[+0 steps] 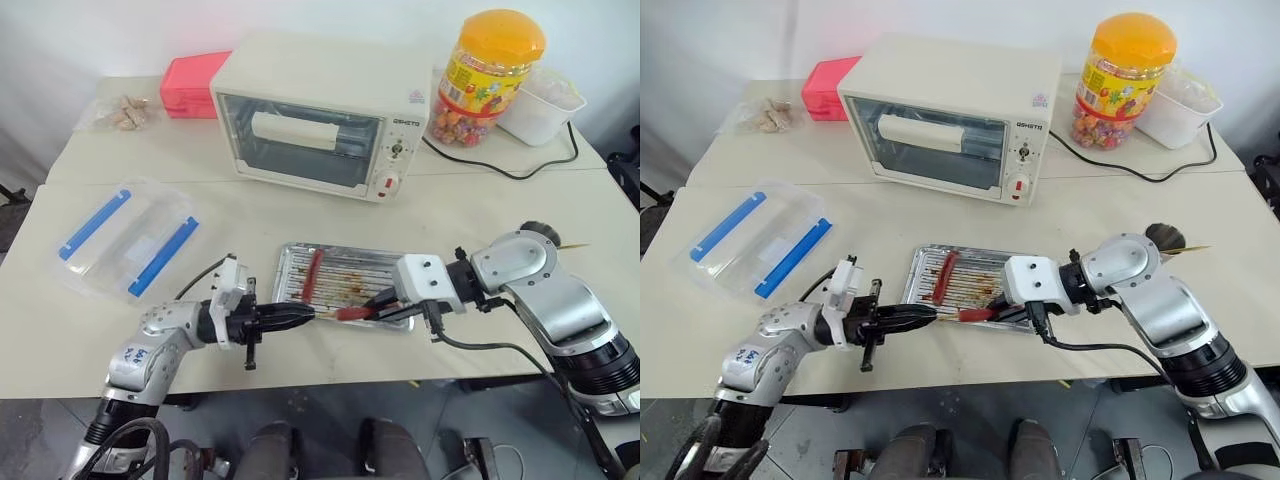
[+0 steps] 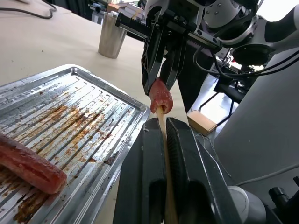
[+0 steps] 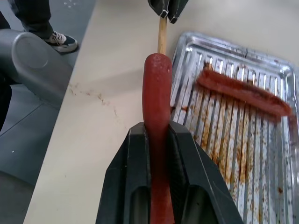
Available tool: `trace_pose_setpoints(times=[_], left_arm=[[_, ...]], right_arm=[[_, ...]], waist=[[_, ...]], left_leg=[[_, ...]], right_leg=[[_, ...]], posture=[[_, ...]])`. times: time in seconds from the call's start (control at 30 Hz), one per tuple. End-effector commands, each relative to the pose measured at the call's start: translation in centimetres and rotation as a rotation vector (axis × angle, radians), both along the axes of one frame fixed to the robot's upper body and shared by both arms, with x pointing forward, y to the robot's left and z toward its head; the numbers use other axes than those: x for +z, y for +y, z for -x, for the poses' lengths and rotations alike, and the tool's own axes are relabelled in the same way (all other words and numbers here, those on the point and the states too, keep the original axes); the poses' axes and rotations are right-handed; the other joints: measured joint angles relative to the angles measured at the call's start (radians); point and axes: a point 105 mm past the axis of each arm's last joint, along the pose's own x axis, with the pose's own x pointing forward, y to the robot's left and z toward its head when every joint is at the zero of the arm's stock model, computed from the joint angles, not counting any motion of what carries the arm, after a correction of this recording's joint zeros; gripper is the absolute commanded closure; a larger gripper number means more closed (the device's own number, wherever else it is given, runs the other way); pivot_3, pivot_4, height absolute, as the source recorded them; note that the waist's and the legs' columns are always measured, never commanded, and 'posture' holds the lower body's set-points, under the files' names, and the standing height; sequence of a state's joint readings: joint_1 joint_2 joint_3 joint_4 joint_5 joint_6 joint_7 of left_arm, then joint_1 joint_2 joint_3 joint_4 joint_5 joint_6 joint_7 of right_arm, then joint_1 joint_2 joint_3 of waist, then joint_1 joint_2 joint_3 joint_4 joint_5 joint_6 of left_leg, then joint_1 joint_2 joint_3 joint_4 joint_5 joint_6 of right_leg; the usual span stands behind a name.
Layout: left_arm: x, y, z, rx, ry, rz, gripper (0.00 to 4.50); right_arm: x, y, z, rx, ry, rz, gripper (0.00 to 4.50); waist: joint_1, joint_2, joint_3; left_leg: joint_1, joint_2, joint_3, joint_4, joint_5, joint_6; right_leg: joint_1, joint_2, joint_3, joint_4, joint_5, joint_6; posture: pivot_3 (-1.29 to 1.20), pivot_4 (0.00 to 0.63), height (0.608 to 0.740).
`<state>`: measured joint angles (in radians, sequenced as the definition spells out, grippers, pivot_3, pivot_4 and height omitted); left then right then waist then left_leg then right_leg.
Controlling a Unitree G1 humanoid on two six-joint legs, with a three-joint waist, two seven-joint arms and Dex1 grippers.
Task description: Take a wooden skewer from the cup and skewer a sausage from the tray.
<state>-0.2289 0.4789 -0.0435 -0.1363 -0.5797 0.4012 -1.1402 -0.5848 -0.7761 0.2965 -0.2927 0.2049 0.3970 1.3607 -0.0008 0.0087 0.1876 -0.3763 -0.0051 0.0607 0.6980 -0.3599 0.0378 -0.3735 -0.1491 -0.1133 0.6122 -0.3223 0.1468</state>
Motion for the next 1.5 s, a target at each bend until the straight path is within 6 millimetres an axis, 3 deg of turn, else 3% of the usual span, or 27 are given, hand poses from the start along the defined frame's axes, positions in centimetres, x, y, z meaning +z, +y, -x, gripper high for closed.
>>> trace_pose_setpoints(times=[0.03,0.43,0.53,0.7,0.83,0.97,1.07,1.17,1.37,1.5], left_arm=[[1.0,-2.7,0.7,-0.091,-0.053,0.045,4.50],[1.1,-3.8,0.8,-0.112,-0.047,0.070,4.50],[1.3,-3.6,0.6,-0.105,-0.051,0.073,4.50],[1.7,-2.0,0.5,-0.073,-0.067,0.058,4.50],[2.3,1.5,0.5,0.037,-0.113,0.030,4.50],[2.9,4.5,1.0,0.145,-0.132,-0.004,4.50],[3.6,6.2,1.3,0.224,-0.148,-0.012,4.50],[5.7,9.1,1.4,0.410,-0.185,0.042,4.50],[7.3,15.7,2.4,0.803,-0.230,0.108,4.50],[8.5,19.8,3.4,1.031,-0.233,0.220,4.50]], right_arm=[[1.2,2.9,2.1,0.152,-0.035,-0.064,4.30],[1.6,3.6,2.0,0.130,-0.007,-0.105,4.30],[1.6,3.2,1.5,0.054,0.030,-0.116,4.30],[1.3,1.2,1.3,0.028,0.022,-0.084,2.74],[1.2,-3.0,1.4,-0.012,0.010,-0.042,1.38],[1.8,-5.1,1.7,-0.024,-0.022,-0.111,0.01],[2.6,-5.5,2.1,-0.006,-0.036,-0.243,0.01],[3.4,-6.0,1.9,-0.055,-0.032,-0.384,0.01],[5.2,-4.4,2.5,-0.115,-0.039,-0.670,0.01],[5.8,-2.9,2.7,-0.118,-0.167,-0.787,0.01]], waist=[[0.000,0.000,0.000],[0.001,0.000,0.000],[0.000,0.000,0.000],[0.001,0.000,0.000],[0.000,-0.001,0.000],[0.000,-0.001,0.000],[0.000,-0.001,0.000],[0.000,-0.002,0.000],[0.000,-0.002,0.000],[0.003,-0.003,0.000]], left_leg=[[0.000,0.000,0.000,0.000,0.000,0.000],[0.000,0.000,0.000,0.000,0.000,0.000],[0.000,0.000,0.000,0.000,0.000,0.000],[0.000,0.000,-0.001,0.000,0.000,0.000],[0.000,0.000,-0.002,0.000,0.000,0.000],[0.000,0.001,-0.001,0.000,0.000,0.001],[0.000,0.001,0.000,0.000,0.000,0.001],[0.001,0.001,-0.001,0.000,0.000,0.001],[0.001,0.001,-0.003,0.000,0.000,0.000],[0.001,0.001,-0.003,0.000,0.000,0.000]], right_leg=[[0.000,0.000,0.000,0.000,0.000,0.000],[0.000,0.000,0.000,0.000,0.000,0.000],[0.000,0.000,0.000,0.000,0.000,0.000],[0.000,0.000,0.000,0.000,0.000,0.000],[0.000,0.000,0.000,0.000,0.000,0.000],[0.001,0.000,0.000,-0.001,0.000,0.000],[0.001,0.000,0.000,-0.001,0.000,0.000],[0.001,0.000,0.000,-0.001,0.000,0.000],[0.002,0.000,0.001,0.000,0.000,0.000],[0.003,0.000,0.001,-0.001,0.000,0.000]], posture=[[0.00,0.150,0.740],[0.00,0.150,0.740],[0.00,0.150,0.740],[0.00,0.150,0.740],[0.00,0.150,0.740],[0.00,0.150,0.740],[0.00,0.150,0.740],[0.00,0.150,0.740],[0.00,0.150,0.740],[0.00,0.150,0.740]])
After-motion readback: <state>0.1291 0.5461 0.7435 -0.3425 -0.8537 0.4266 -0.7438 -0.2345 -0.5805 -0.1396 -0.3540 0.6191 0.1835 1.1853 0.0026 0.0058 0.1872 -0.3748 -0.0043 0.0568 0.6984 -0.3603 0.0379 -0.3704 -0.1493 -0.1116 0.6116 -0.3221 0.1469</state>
